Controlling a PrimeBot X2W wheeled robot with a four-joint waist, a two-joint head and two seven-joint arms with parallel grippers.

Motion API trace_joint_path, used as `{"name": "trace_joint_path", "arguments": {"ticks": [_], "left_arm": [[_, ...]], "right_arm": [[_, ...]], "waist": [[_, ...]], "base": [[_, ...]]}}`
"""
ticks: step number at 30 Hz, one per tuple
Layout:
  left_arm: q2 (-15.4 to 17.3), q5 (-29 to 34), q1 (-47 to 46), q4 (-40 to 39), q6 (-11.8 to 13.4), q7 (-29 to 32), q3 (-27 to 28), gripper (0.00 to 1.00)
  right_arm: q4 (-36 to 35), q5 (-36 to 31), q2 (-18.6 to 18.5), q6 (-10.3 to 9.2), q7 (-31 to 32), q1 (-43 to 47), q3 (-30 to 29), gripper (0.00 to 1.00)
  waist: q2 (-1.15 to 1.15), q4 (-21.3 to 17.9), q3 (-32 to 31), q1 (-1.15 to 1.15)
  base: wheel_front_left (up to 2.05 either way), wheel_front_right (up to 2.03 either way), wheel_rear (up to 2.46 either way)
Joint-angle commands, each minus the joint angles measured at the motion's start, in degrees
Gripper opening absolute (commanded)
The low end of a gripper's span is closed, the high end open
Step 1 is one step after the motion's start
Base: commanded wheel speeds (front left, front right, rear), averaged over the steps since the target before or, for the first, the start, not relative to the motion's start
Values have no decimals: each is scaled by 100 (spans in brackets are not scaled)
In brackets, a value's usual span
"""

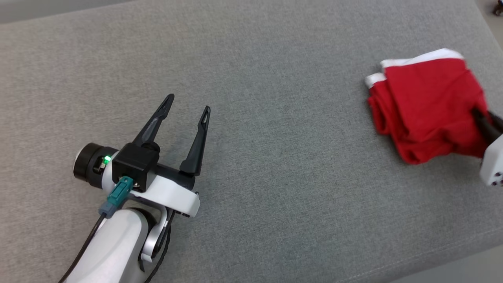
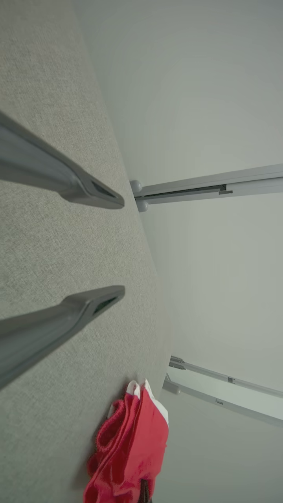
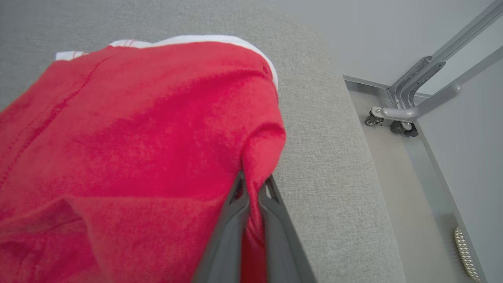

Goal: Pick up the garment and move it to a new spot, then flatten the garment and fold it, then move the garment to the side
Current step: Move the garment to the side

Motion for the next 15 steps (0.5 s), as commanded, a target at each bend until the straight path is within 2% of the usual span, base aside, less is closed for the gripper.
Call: {"name": "trace_joint_path", "arguments": {"ticks": [1,8,13,14,15], "left_arm": [[67,53,-122,-47,-27,28,1,100],[103,192,-362,-327,-59,247,-155,100],[161,237,-479,-489,-66,349,-177,100],[169,242,-493,-508,-59,351,-179,100],[177,248,-499,-520,-48,364,-180,100]], "right_arm": [[98,29,-57,-1,-50,-133,-33,0],[972,143,-259,-1,-474,-837,-346,0],[1520,195,-156,-1,-633,-1183,-436,0],[1620,218,-122,-1,-637,-1228,-443,5],[1723,214,-105,-1,-646,-1266,-441,52]], "waist": [[0,-124,147,0],[0,-78,486,0],[0,16,727,0],[0,27,762,0],[0,36,786,0]], "base": [[0,0,0],[0,0,0],[0,0,0],[0,0,0],[0,0,0]]}}
